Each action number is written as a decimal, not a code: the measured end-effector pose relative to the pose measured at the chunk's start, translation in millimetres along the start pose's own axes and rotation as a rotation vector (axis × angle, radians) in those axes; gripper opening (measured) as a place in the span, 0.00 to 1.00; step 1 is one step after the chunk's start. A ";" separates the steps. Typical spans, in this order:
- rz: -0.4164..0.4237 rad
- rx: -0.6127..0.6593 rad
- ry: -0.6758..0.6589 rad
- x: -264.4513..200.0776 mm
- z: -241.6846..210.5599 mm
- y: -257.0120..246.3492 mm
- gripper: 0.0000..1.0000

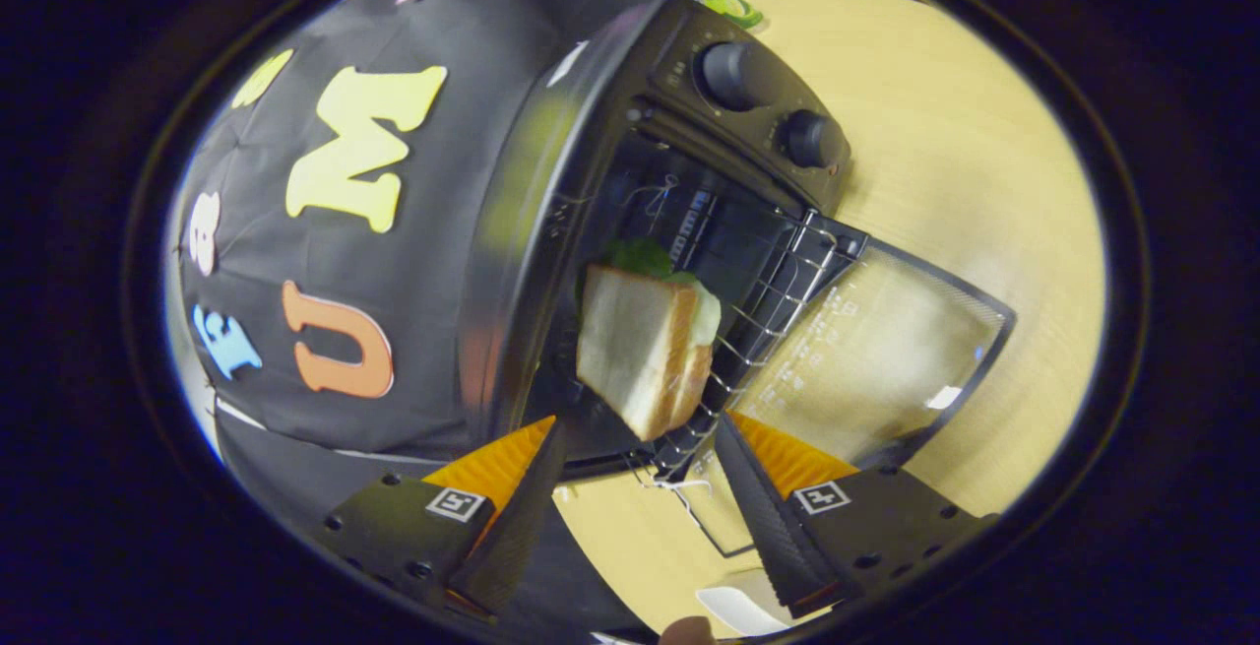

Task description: Open the toaster oven, put the food inside, and close the toaster oven door.

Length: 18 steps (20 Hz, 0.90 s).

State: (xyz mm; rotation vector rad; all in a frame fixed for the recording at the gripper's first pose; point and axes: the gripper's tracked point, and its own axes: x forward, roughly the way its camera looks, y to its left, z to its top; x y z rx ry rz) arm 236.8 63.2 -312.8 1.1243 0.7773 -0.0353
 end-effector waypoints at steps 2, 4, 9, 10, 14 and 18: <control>-0.021 -0.145 0.016 -26.3 -14.6 0.3 1.00; -0.038 -0.299 0.007 -49.7 -25.6 4.5 1.00; -0.076 -0.620 -0.019 -103.2 -49.8 13.5 1.00; -0.092 -0.685 -0.030 -112.0 -50.2 12.3 1.00; -0.135 -0.815 -0.086 -140.9 -52.9 7.4 1.00; -0.182 -0.909 -0.084 -152.7 -58.0 -10.8 1.00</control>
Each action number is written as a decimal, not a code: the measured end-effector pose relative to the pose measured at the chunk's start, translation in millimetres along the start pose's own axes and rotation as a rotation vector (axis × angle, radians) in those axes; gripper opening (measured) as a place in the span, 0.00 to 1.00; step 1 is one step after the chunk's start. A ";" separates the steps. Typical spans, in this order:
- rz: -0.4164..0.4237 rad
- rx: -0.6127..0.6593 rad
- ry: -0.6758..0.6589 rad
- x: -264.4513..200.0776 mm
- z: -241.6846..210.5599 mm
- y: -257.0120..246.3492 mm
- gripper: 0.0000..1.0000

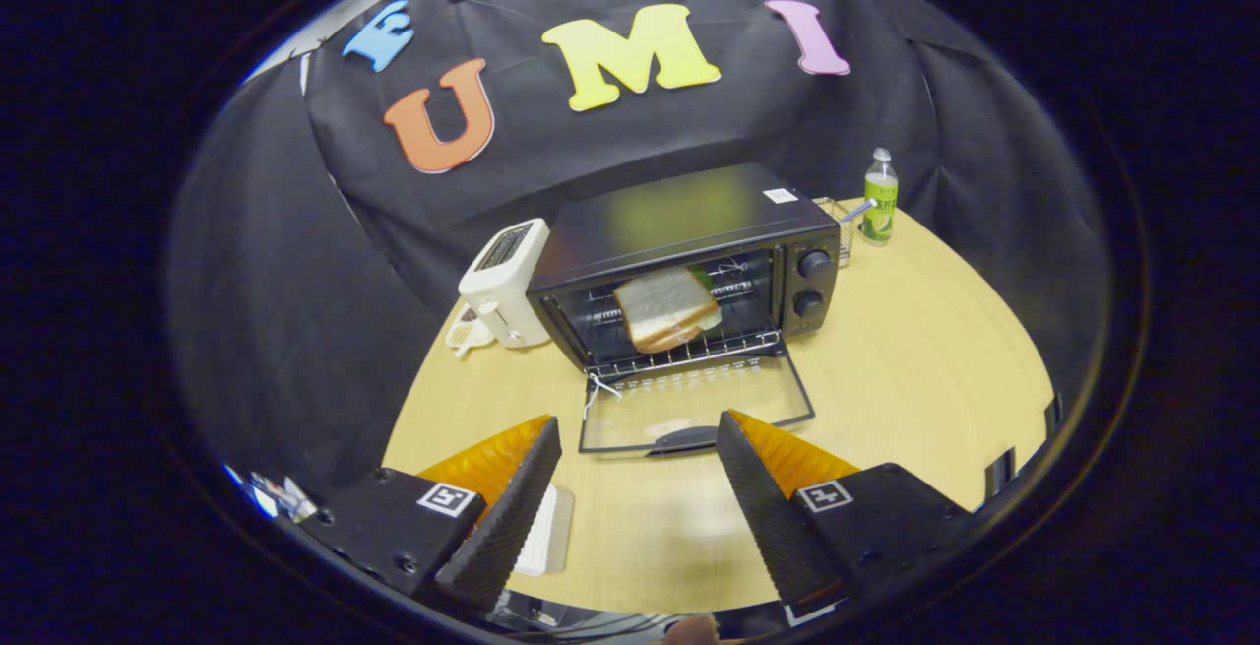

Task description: Open the toaster oven, put the food inside, and close the toaster oven door.

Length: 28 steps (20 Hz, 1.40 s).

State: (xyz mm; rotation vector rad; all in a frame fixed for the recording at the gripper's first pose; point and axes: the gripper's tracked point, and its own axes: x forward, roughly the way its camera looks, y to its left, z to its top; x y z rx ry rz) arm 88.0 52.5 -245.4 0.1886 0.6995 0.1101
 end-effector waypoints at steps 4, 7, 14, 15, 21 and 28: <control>-0.050 -0.109 -0.027 -5.7 -12.0 -11.3 1.00; -0.096 -0.206 -0.041 2.0 -28.3 -23.1 1.00; -0.103 -0.130 0.101 56.2 -99.3 -46.6 1.00; -0.108 -0.132 0.111 66.5 -104.2 -49.9 1.00; -0.142 -0.141 0.136 120.9 -116.8 -67.4 1.00; -0.176 -0.131 0.104 149.5 -106.9 -71.8 1.00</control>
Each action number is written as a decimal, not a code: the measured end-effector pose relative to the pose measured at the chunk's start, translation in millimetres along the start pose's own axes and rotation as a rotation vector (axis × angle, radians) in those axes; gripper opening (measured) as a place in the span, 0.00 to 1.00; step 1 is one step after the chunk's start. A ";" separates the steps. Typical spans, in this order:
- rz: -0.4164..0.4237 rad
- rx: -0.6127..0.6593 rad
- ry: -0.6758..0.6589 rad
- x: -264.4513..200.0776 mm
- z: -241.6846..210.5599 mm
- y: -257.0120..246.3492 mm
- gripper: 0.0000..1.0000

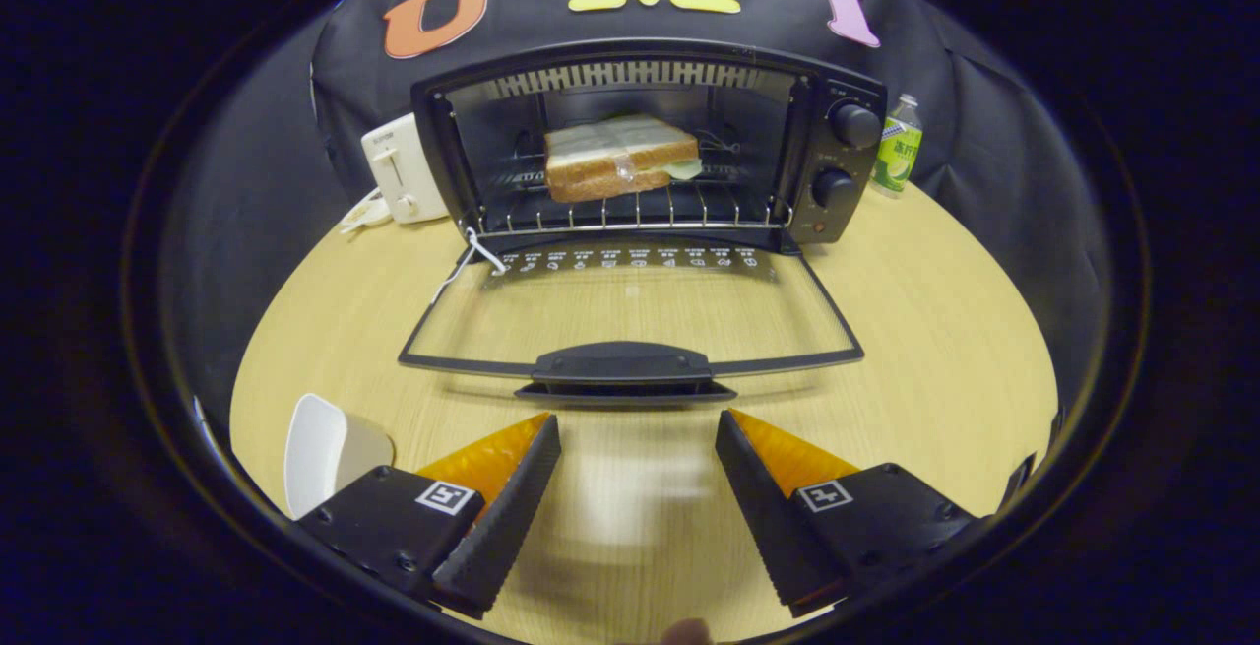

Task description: Open the toaster oven, put the food inside, and close the toaster oven door.

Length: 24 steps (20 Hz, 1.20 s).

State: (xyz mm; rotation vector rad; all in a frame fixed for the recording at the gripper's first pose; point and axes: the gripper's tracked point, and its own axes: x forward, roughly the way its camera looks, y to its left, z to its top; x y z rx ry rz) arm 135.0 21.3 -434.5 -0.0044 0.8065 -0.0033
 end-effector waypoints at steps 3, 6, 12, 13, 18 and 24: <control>-0.009 0.016 0.003 0.5 0.0 1.1 1.00; -0.030 -0.022 -0.037 -4.6 19.6 -1.0 1.00; -0.035 -0.007 -0.021 -20.0 30.9 -1.2 1.00; -0.036 -0.008 -0.030 -27.0 35.5 -1.5 1.00; -0.030 0.002 -0.118 -52.5 67.3 0.1 1.00; -0.017 -0.006 -0.215 -68.6 105.4 1.7 1.00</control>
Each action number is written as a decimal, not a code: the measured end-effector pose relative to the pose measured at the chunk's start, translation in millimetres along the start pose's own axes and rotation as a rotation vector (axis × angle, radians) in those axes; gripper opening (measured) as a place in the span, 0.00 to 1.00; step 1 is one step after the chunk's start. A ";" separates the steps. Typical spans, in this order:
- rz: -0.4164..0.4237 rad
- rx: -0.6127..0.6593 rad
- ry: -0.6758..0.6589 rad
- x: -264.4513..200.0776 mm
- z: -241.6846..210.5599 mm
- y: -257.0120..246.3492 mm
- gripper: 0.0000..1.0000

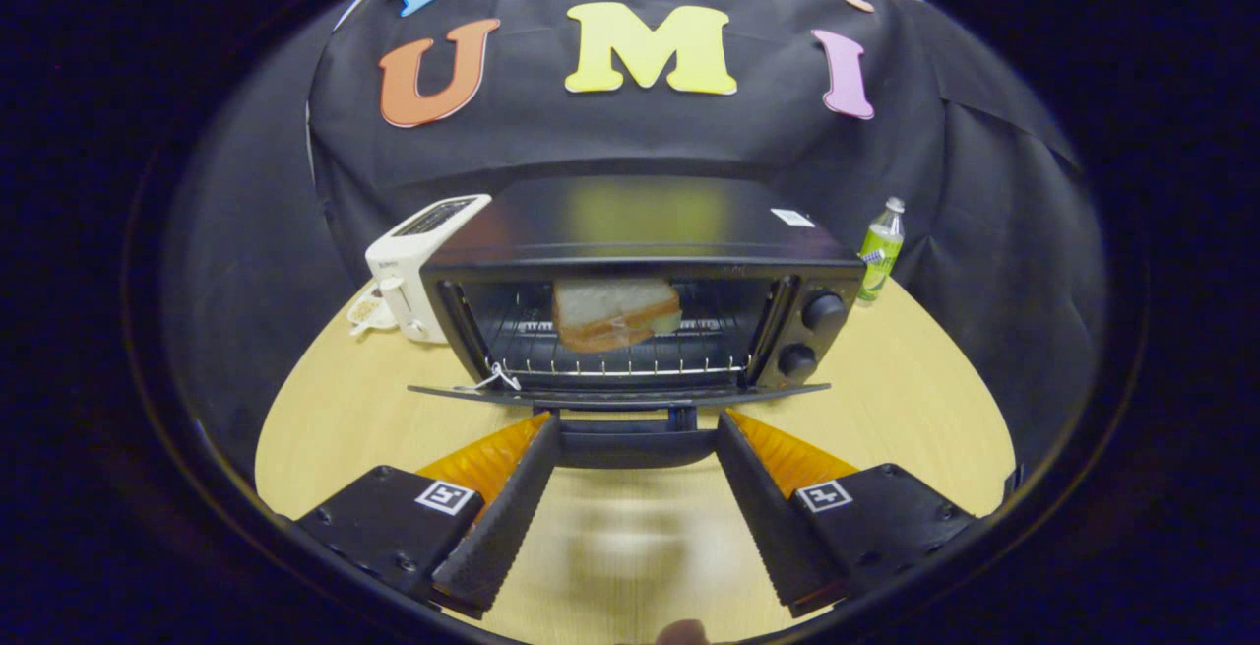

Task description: Open the toaster oven, put the food inside, and close the toaster oven door.

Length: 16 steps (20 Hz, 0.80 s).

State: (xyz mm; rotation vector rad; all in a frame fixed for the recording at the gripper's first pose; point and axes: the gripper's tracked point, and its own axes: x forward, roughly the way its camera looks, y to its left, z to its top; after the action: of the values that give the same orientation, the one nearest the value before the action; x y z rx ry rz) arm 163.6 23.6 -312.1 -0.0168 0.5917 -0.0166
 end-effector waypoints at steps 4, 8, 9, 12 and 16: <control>0.017 -0.009 -0.034 10.0 19.9 2.8 1.00; 0.036 0.012 -0.098 -7.5 56.4 8.3 1.00; 0.041 0.008 -0.111 -11.8 68.6 9.6 1.00; 0.061 0.022 -0.185 -49.0 110.2 9.8 1.00; 0.062 0.020 -0.324 -123.6 168.3 4.0 1.00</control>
State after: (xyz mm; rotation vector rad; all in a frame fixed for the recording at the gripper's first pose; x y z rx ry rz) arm 154.9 31.9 -103.6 0.0185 0.2678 0.0396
